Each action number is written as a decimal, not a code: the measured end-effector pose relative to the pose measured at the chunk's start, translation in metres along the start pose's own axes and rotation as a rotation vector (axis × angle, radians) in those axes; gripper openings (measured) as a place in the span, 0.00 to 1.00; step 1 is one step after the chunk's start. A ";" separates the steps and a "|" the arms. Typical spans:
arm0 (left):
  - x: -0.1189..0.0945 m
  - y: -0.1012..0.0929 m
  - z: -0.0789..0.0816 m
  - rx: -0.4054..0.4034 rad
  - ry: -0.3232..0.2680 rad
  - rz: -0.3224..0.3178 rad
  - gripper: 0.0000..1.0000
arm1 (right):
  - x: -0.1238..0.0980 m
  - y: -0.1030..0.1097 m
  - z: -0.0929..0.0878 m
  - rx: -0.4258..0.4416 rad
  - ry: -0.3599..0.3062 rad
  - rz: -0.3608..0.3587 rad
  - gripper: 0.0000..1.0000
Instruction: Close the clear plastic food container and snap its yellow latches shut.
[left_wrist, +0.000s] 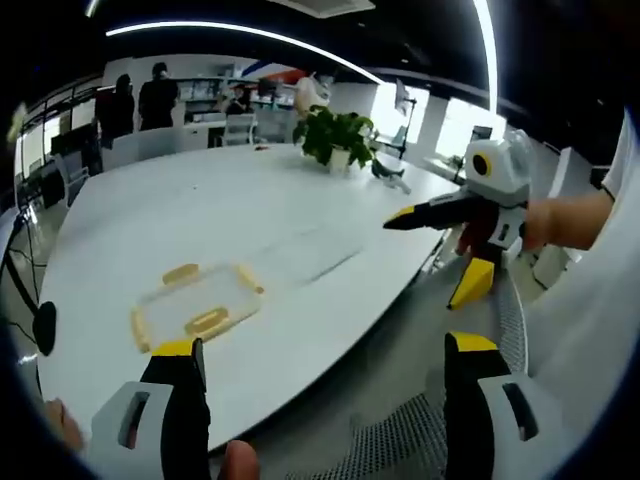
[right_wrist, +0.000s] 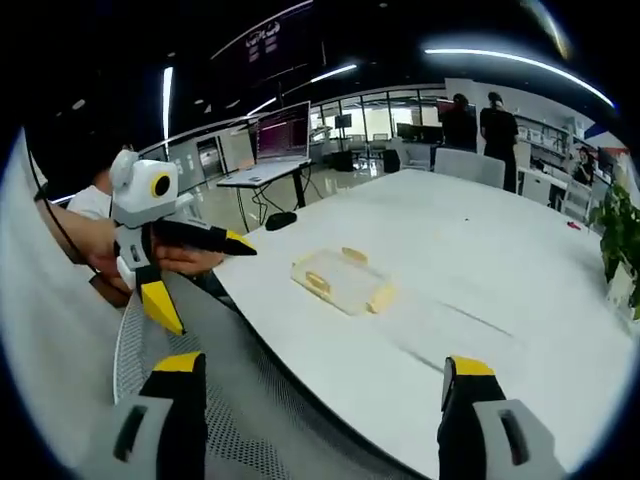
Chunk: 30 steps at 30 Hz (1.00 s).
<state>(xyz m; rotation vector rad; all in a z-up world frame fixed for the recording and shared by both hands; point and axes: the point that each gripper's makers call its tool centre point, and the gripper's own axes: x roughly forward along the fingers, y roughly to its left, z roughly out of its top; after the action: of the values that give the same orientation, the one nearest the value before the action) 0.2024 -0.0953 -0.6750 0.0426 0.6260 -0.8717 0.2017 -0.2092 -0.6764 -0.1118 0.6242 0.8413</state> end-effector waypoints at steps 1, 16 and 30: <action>0.000 0.000 0.000 0.001 0.000 0.000 0.98 | 0.000 0.001 0.000 0.003 0.001 0.003 0.99; -0.001 0.002 0.001 -0.017 -0.013 0.004 0.98 | 0.001 0.001 0.000 0.017 0.004 0.006 0.99; 0.000 0.004 -0.004 0.014 0.022 0.010 0.96 | 0.001 0.002 0.001 0.021 -0.002 0.012 0.99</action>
<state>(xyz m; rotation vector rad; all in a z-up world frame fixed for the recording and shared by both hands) 0.2033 -0.0914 -0.6794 0.0678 0.6397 -0.8667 0.2014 -0.2067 -0.6760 -0.0884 0.6318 0.8462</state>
